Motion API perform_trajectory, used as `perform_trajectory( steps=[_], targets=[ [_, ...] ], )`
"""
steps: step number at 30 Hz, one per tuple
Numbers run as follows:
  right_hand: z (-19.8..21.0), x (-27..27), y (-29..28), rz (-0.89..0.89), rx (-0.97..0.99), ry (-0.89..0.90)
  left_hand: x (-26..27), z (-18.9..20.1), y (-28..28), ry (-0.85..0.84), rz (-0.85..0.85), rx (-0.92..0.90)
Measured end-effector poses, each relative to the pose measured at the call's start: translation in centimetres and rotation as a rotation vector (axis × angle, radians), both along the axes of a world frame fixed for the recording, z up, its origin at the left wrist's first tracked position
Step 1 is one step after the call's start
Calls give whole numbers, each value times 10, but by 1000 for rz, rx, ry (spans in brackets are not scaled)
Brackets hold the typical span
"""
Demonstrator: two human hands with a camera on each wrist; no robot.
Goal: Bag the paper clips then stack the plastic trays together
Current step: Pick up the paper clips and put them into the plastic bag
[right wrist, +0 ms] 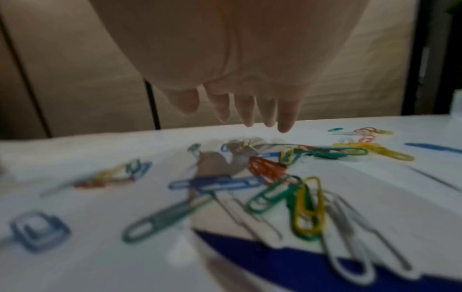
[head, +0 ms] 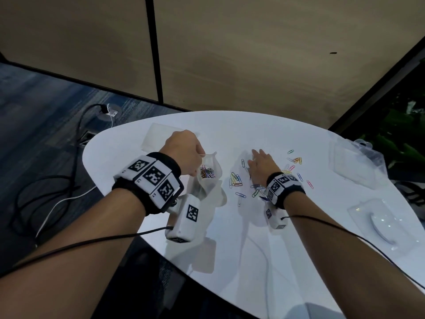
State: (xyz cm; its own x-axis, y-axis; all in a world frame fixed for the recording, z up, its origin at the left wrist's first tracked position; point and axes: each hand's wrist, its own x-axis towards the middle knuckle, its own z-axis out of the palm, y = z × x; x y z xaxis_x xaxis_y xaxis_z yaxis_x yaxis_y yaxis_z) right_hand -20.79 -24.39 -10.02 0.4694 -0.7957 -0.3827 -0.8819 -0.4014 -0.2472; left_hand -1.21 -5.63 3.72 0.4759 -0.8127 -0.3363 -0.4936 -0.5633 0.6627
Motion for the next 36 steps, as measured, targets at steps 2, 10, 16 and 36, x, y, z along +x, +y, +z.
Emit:
perform_trajectory(
  steps=[2,10,16,36],
  targets=[
    [-6,5,3,73,6,16,3,-1,0,3,-5,2],
    [-23,-1,67,629,-186,87,9,-1,0,10,-7,7],
    [-25,-53,110,733,-296,96,4,1,1,-1,-28,12],
    [60,-27,80,-587,523,-971,-14,3,-5,27,-90,37]
  ],
)
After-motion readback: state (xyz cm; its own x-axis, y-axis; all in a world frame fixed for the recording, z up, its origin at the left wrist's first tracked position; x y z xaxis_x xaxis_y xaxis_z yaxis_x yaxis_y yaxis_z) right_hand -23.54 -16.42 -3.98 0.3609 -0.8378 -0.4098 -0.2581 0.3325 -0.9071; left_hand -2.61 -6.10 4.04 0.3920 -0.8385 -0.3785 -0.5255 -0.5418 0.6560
